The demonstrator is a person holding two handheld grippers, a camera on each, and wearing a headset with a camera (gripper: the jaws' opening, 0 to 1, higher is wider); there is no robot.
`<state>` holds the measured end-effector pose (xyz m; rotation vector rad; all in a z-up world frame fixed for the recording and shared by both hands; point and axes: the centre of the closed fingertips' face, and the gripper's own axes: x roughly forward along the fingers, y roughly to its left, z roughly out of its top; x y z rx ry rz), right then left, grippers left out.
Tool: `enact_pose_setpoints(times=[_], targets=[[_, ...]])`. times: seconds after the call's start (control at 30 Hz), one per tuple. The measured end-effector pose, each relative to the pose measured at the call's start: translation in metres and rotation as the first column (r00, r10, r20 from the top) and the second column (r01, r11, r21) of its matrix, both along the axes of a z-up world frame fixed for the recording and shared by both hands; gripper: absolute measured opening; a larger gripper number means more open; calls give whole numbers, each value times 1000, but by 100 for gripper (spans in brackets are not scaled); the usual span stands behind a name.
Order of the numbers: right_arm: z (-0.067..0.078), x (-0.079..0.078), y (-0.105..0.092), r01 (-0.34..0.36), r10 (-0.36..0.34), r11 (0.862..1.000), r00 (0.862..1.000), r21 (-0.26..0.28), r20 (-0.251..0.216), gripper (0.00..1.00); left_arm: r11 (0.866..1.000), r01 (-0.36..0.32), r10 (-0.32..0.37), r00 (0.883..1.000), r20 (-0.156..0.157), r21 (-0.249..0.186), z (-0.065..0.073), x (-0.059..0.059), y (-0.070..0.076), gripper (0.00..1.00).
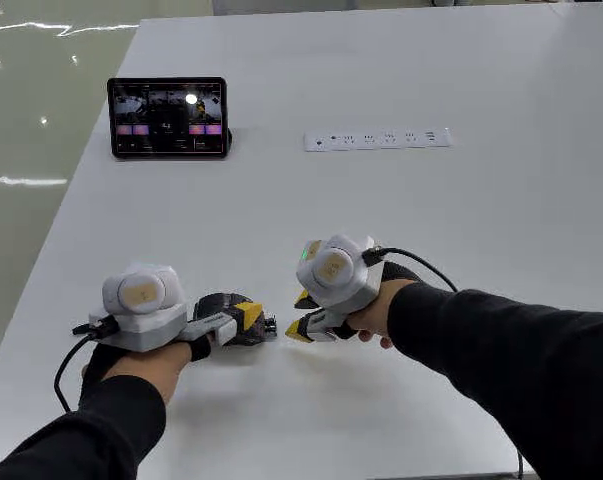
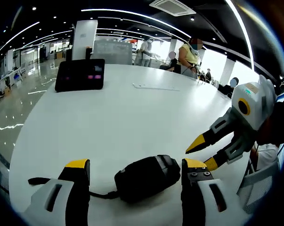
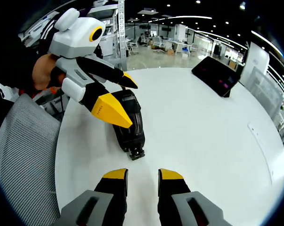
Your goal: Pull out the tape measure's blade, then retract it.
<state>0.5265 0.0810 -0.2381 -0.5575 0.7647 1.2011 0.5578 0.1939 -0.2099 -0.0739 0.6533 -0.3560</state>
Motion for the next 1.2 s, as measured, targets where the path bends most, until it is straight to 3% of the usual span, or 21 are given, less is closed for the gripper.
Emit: enact_pose_setpoints(times=[0.07,0.17,0.3,0.37,0.53,0.57,0.63,0.67,0.7,0.77,0.83,0.93,1.0,1.1,1.2], targets=[[5,-3,-8,36,-36,999,999,17,-11,24,1000,12,-11,1000,17,-21,4,-2,2,85],[10,-4,-20,76,-76,997,997,10,-24,27,1000,23,-22,1000,17,-13,3,-5,9,89],[22,-5,-31,141,-139,989,989,49,-45,31,999,42,-42,999,19,-3,7,-12,16,96],[27,-4,-36,153,-151,986,988,69,-28,35,999,40,-39,999,25,-25,12,-12,20,99],[29,-8,-52,169,-169,983,986,75,-16,37,999,43,-42,998,37,-28,19,-19,27,99],[29,-9,-55,175,-174,982,985,76,-16,37,998,52,-51,998,35,-28,19,-20,27,99],[31,-10,-63,195,-195,977,981,90,-9,38,996,88,-88,996,-10,-28,13,-29,26,99],[31,-12,-67,201,-201,975,980,94,-9,38,994,108,-108,994,11,-34,15,-30,25,99],[31,-14,-72,207,-208,973,978,101,-5,39,987,154,-151,987,54,-47,20,-32,20,99],[29,-18,-81,216,-217,971,976,101,-4,41,985,175,-175,985,-8,-12,12,-43,24,99],[28,-21,-88,220,-221,969,975,113,-4,44,982,190,-189,981,-40,2,9,-50,26,99],[28,-26,-100,223,-226,967,974,121,8,48,968,240,-241,970,15,79,13,-53,28,99],[28,-29,-111,227,-232,968,972,106,30,48,960,262,-263,965,-1,101,11,-58,30,99],[31,-32,-124,248,-252,961,967,120,21,50,949,293,-295,955,-1,120,11,-61,32,99],[35,-38,-139,266,-270,955,963,134,16,53,946,310,-309,951,-24,99,10,-62,38,96]])
